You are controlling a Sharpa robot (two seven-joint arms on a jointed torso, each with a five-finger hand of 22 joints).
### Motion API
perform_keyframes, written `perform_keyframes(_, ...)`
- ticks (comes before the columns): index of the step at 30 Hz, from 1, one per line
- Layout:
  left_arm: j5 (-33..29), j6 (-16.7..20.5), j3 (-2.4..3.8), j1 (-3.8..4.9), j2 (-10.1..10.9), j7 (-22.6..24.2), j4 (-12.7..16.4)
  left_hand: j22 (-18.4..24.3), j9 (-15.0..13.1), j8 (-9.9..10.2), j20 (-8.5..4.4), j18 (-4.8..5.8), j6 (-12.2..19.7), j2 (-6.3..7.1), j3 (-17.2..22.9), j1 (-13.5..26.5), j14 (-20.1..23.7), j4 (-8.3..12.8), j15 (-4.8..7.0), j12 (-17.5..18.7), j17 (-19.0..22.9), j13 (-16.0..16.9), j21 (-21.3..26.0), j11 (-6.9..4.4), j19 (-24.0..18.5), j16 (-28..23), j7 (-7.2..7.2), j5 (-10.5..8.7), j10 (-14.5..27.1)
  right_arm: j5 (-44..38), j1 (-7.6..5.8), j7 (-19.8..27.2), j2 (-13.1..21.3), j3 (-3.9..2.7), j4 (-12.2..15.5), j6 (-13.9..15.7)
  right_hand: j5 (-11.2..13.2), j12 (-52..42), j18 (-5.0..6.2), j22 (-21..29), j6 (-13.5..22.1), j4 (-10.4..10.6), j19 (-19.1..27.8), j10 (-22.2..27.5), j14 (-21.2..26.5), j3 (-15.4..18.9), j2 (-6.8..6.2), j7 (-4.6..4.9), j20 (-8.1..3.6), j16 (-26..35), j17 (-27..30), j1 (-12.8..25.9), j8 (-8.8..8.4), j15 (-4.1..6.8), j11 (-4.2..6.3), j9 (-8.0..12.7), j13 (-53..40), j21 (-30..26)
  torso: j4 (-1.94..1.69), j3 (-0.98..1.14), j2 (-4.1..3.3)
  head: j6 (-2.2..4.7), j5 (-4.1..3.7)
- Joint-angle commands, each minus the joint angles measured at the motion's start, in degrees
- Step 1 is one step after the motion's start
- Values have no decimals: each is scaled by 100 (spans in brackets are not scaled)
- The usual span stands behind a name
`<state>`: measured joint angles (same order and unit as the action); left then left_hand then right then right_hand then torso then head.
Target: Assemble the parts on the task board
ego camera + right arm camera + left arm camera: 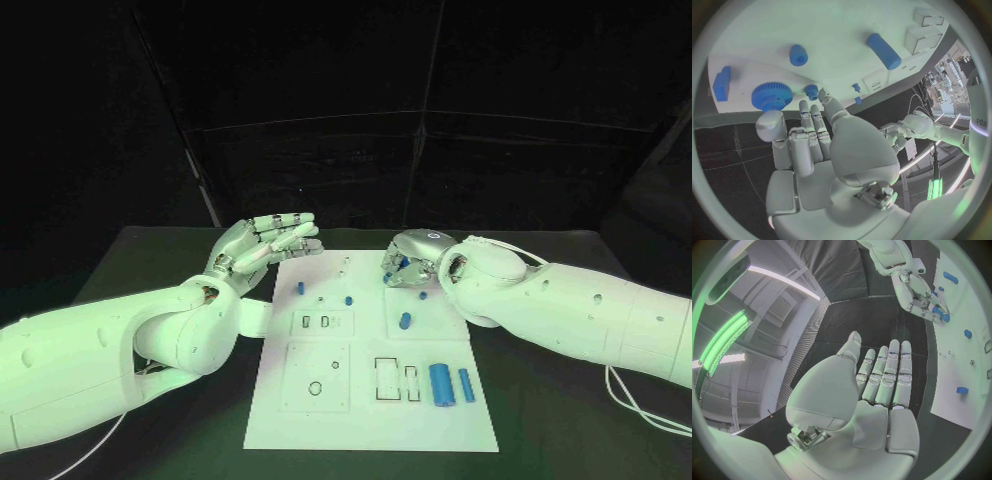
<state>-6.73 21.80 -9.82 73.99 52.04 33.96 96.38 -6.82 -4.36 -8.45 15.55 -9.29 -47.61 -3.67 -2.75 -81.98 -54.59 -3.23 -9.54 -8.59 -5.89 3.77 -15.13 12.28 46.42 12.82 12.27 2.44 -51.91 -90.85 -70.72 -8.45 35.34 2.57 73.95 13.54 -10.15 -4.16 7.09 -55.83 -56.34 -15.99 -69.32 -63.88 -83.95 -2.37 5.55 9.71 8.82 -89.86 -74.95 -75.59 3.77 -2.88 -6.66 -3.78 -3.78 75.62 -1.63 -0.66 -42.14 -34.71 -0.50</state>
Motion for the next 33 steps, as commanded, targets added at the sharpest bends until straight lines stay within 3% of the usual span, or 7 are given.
perform_keyframes(1, 47, -21, 6, 10, -13, 61, 15, 5, 9, 23, 2, -110, -40, 31, 3, -5, -43, 45, 12, 19, 5, -8, 19, -13, 34, -21, 317, 23, -33, -19, -15, -19, -29, -5, -9, -179, 17, -39, -44, -19, -40, -6, -1, -45, -605, -60, 57, 26, 1, -14, -1505, 43, 5, 16, 1, -8, 3, 33, 5, 1, -2, -25, 11)
perform_keyframes(12, 47, -49, 6, 10, -26, 40, 12, 17, 18, 38, 3, -108, -45, 9, 19, 27, -49, 42, 10, 38, 13, -9, 32, -9, 47, -35, 322, 23, -37, -12, -15, -30, -117, -5, -137, -350, 75, -66, -55, -87, -148, -34, -26, -161, -605, -323, 183, 27, -25, -14, -1505, -6, 22, 44, 27, -14, 5, 84, 5, 3, 1, -80, 15)
perform_keyframes(25, 47, -118, 6, 10, -44, 19, 9, 35, 33, 67, 6, -104, -35, -8, 37, 61, -34, 47, 1, 73, 29, -12, 55, 1, 55, -66, 330, 23, -23, -39, -15, -50, -228, -5, -303, -426, 91, -35, -64, -147, -255, -45, -39, -277, -605, -695, 183, 24, -53, -14, -1505, 15, 7, 75, 48, -8, 8, 135, 6, 0, 8, -122, 35)
perform_keyframes(26, 47, -121, 6, 10, -44, 19, 10, 37, 34, 69, 6, -104, -34, -10, 39, 63, -33, 48, 0, 76, 30, -12, 57, 1, 56, -69, 330, 23, -22, -44, -15, -54, -234, -5, -310, -424, 98, -30, -68, -160, -267, -38, -44, -289, -487, -752, 175, 19, -66, 155, -1217, 20, 6, 86, 55, -8, 8, 144, 6, -1, 8, -123, 35)
perform_keyframes(27, 47, -127, 6, 10, -45, 18, 11, 38, 35, 71, 7, -104, -33, -12, 41, 64, -32, 49, 0, 78, 31, -12, 58, 2, 56, -71, 331, 23, -22, -51, -15, -62, -244, -5, -320, -423, 121, -10, -84, -178, -295, 16, -49, -325, 73, -921, 118, -4, -126, 1085, 310, 90, 3, 132, 78, -6, 8, 164, 8, 0, 10, -128, 31)
perform_keyframes(28, 47, -131, 6, 10, -46, 18, 12, 38, 35, 71, 7, -104, -33, -12, 41, 64, -32, 49, 0, 78, 31, -12, 58, 2, 56, -71, 331, 23, -22, -58, -15, -72, -254, -5, -330, -427, 148, 17, -116, -190, -318, 94, -50, -363, 141, -1129, -5, -21, -182, 1868, 1328, 242, 0, 164, 89, -6, 5, 179, 8, 0, 10, -129, 26)
perform_keyframes(33, 47, -130, 6, 10, -43, 20, 16, 44, 38, 79, 8, -103, -32, -24, 51, 70, -31, 52, -2, 87, 35, -12, 66, 3, 58, -79, 333, 23, -20, -114, -16, -147, -307, -5, -369, -494, 158, 26, -71, -192, -316, 58, -52, -360, 86, -1420, -133, -18, -196, 2246, 1916, 258, -6, 229, 114, -4, 7, 182, 18, 5, 9, -154, 50)
